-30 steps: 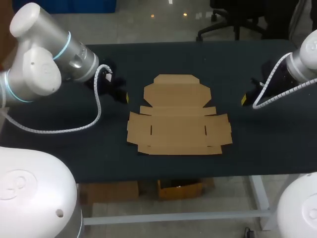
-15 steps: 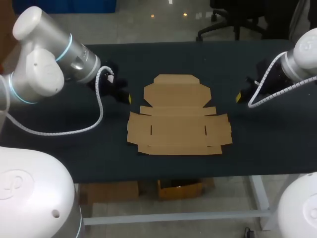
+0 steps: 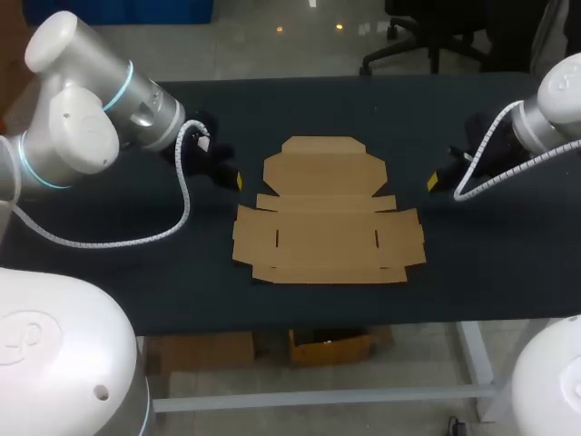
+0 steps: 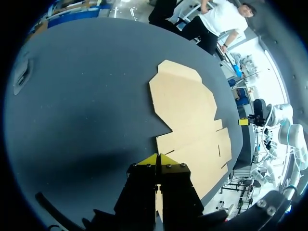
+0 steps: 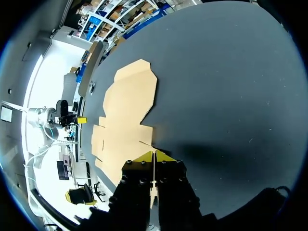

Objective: Assemble the packaging by folding the flat box into shape, placing the metal phone stand inside, and closing the box properly

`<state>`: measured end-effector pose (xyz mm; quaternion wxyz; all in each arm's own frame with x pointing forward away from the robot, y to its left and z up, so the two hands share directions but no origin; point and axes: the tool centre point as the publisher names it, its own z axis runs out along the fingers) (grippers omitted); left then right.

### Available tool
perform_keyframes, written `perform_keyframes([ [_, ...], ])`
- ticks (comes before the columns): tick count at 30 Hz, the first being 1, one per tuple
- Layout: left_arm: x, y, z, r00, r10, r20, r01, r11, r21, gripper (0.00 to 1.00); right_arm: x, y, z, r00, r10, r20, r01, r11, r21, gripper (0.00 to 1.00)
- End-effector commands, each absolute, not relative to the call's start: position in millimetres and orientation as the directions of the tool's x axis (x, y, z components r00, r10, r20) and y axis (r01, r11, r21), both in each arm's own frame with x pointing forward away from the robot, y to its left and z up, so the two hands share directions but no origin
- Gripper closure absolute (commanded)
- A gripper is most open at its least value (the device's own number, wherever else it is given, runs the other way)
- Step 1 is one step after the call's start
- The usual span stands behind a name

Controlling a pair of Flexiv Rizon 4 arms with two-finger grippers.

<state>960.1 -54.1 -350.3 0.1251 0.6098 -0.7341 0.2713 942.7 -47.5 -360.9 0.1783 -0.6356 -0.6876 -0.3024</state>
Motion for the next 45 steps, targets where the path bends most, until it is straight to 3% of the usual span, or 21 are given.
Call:
perform_keyframes([
  [1,960.7,-54.6,-350.0,-0.224,-0.829,0.512,-0.964,0.110,-0.243,1.00,943.2,-48.8,-360.3,-0.129,0.763,0.633,0.982,0.012,0.187,1.00],
  [18,964.3,-54.2,-360.6,-0.282,-0.809,0.515,-0.943,0.133,-0.306,1.00,936.3,-40.4,-369.3,-0.096,0.790,0.606,0.984,-0.015,0.176,1.00],
  [45,982.9,-57.8,-385.9,-0.263,-0.806,0.530,-0.953,0.131,-0.273,1.00,945.0,-31.1,-390.4,-0.043,0.782,0.622,0.989,-0.056,0.138,1.00],
])
